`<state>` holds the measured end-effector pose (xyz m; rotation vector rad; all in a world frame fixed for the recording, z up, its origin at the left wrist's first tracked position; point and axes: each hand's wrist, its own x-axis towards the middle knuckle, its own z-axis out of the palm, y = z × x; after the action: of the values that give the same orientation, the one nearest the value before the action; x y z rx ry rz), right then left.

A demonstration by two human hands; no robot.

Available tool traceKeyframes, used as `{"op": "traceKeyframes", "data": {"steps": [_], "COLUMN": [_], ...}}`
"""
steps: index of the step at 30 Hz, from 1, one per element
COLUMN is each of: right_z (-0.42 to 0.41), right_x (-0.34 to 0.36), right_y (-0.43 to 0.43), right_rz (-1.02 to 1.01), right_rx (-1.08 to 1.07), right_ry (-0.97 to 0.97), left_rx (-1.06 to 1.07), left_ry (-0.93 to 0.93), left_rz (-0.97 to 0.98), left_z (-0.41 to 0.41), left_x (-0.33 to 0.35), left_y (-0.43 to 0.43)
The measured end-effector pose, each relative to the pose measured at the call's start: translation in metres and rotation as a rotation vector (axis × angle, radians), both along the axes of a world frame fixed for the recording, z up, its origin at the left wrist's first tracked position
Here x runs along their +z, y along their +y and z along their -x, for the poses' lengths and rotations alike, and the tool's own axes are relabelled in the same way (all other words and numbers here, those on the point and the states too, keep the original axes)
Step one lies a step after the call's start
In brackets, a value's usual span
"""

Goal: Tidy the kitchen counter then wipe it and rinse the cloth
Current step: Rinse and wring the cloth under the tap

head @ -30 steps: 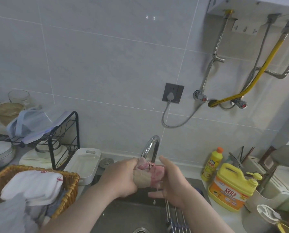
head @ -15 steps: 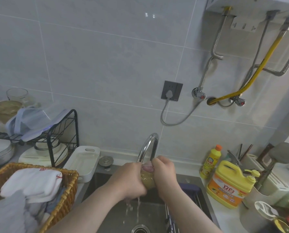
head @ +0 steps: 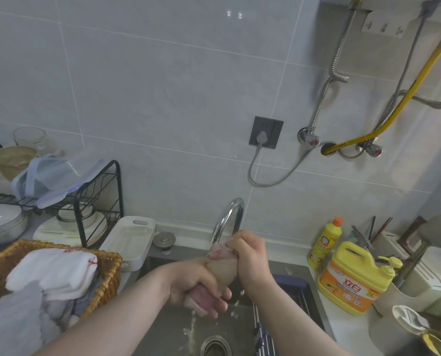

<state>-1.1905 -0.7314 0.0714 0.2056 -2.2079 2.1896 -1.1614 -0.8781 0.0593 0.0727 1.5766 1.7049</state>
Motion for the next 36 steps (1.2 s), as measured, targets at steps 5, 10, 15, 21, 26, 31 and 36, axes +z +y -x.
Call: {"op": "traceKeyframes", "data": {"steps": [5,10,15,21,26,31,36], "right_z": [0.005,0.009,0.008,-0.003,-0.003,0.001,0.005], "right_x": [0.004,0.006,-0.015,-0.020,-0.018,-0.016,-0.021], "right_y": [0.025,0.023,-0.003,-0.004,0.000,0.001,0.005], "right_rz": [-0.153,-0.024,0.144,0.126,0.133,0.093,-0.106], "right_rx": [0.104,0.174,-0.070,-0.274,-0.195,-0.068,0.007], "right_ry": [-0.446,-0.804,-0.841,-0.515,-0.314,-0.207,-0.003], "left_rx": [0.373,0.312,0.133,0.241,0.123,0.078,0.119], "left_ry": [0.308,0.988,1.421,0.980,0.784,0.460,0.338], "left_rz": [0.337,1.220,1.312,1.078,0.814,0.498,0.325], "left_z": [0.002,-0.003,-0.007,-0.009,0.000,0.006,0.006], "left_x": [-0.002,-0.008,-0.019,-0.017,0.003,0.003,-0.007], "left_y": [0.003,0.008,0.024,0.032,0.031,0.021,0.017]}}
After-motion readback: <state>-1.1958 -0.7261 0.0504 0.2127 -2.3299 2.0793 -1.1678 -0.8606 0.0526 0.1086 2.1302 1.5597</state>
